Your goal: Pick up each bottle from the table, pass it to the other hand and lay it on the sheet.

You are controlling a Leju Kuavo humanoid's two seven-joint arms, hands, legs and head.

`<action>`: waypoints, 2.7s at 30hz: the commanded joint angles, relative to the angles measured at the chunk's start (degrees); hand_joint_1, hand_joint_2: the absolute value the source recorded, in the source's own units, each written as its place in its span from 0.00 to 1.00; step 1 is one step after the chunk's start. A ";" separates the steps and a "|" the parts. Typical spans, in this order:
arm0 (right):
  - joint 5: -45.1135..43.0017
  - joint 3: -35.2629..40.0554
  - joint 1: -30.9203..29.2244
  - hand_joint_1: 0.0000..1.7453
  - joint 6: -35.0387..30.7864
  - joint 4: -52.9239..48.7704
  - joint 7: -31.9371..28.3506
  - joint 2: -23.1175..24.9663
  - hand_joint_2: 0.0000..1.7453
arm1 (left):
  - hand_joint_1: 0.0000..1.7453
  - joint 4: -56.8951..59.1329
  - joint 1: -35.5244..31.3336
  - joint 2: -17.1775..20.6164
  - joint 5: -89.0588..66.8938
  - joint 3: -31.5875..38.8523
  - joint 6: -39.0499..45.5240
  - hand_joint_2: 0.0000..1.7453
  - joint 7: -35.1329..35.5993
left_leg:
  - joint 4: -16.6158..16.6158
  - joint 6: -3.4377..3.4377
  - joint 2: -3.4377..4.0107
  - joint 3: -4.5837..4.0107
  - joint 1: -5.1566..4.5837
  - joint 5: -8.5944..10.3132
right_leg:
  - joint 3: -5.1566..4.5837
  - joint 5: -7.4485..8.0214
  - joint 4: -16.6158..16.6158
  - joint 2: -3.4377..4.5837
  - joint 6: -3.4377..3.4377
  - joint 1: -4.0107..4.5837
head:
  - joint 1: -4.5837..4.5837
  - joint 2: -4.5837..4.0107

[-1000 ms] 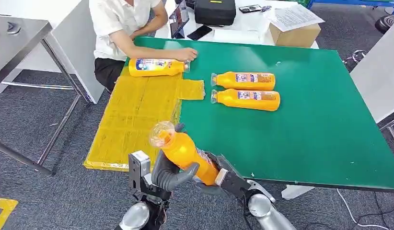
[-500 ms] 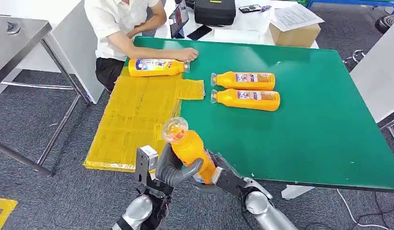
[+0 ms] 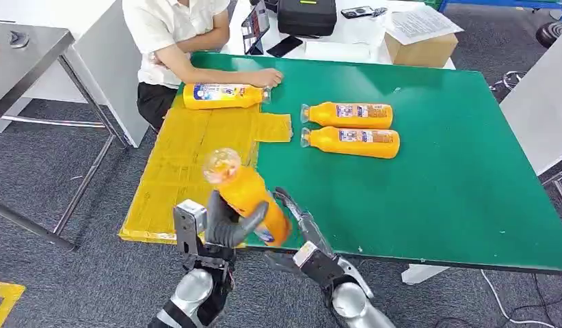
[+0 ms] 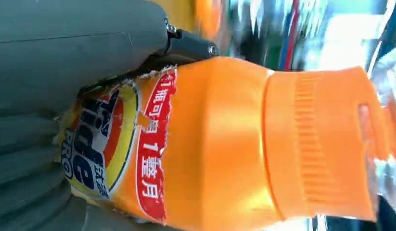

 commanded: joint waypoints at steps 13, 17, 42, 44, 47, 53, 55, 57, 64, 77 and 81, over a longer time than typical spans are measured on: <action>-12.59 -24.59 6.23 0.00 -25.84 -18.49 -4.26 13.50 0.00 | 1.00 13.76 -10.58 -0.66 -39.25 9.83 11.30 1.00 1.74 | -0.03 -0.09 -0.04 0.11 -0.01 0.01 | 0.12 -0.03 0.01 -0.01 -0.10 -0.01 | 0.04 0.00; -12.59 -24.59 6.23 0.00 -25.84 -18.49 -4.26 13.50 0.00 | 1.00 13.76 -10.58 -0.66 -39.25 9.83 11.30 1.00 1.74 | -0.02 -0.12 -0.07 0.16 0.01 0.00 | 0.15 -0.06 0.02 -0.10 -0.13 0.02 | 0.04 0.00; -15.87 -21.79 3.71 0.00 -16.32 -12.28 -4.26 13.55 1.00 | 1.00 56.64 -36.35 2.73 -75.44 -0.09 -30.42 1.00 31.73 | -0.05 -0.25 0.21 0.34 0.07 0.07 | 0.26 0.08 0.06 0.20 -0.31 0.07 | 0.04 0.00; -15.77 -21.08 3.74 0.00 -15.68 -11.61 -4.26 13.58 1.00 | 1.00 56.66 -35.79 2.27 -73.59 1.68 -31.70 1.00 31.19 | -0.05 -0.23 0.17 0.27 0.05 0.10 | 0.19 0.10 0.10 0.16 -0.28 0.04 | 0.04 0.00; -15.62 -20.68 3.85 0.00 -15.66 -11.35 -4.26 13.62 1.00 | 0.38 56.58 -35.56 2.19 -72.09 3.09 -32.69 1.00 30.60 | -0.04 -0.22 0.17 0.24 0.05 0.12 | 0.17 0.12 0.08 0.16 -0.28 0.05 | 0.04 0.00; -15.81 -19.60 3.58 0.00 -15.56 -10.45 -4.26 13.11 1.00 | 0.00 55.85 -34.65 1.22 -62.75 11.06 -37.71 1.00 24.97 | -0.09 -0.25 0.16 0.33 0.04 0.14 | 0.22 0.11 0.09 0.15 -0.30 0.04 | 0.04 0.00; -15.82 -18.73 3.52 0.00 -15.54 -10.22 -4.26 12.83 1.00 | 0.00 54.61 -34.09 0.55 -57.25 14.99 -40.47 1.00 19.90 | -0.07 -0.27 0.21 0.35 0.05 0.12 | 0.24 0.10 0.10 0.20 -0.31 0.05 | 0.04 0.00; -15.93 -18.03 3.60 0.00 -16.14 -10.57 -4.26 12.41 1.00 | 0.00 52.19 -33.63 -0.43 -53.84 16.19 -40.52 1.00 14.67 | -0.11 -0.27 0.17 0.41 0.03 0.14 | 0.32 0.11 0.07 0.17 -0.29 0.03 | 0.04 0.00; -14.49 -17.97 5.63 0.00 -18.19 -12.93 -4.26 11.70 1.00 | 0.00 17.60 -20.20 -4.95 -34.93 11.99 -28.40 1.00 2.51 | 0.03 -0.24 -0.17 0.23 0.02 0.13 | 0.22 0.00 0.18 -0.14 -0.26 0.02 | 0.00 0.00; -14.51 -17.93 5.58 0.00 -18.25 -12.89 -4.26 11.71 1.00 | 0.00 16.07 -19.17 -4.03 -33.88 10.77 -28.16 1.00 2.91 | 0.00 -0.24 0.06 0.07 0.00 0.17 | -0.04 0.10 0.16 0.05 -0.27 0.02 | 0.04 0.00; -14.51 -17.93 5.58 0.00 -18.25 -12.89 -4.26 11.71 1.00 | 0.00 16.07 -19.17 -4.03 -33.88 10.77 -28.16 1.00 2.91 | -0.03 -0.24 0.02 0.12 0.00 0.18 | 0.02 0.07 0.16 0.01 -0.27 0.02 | 0.04 0.00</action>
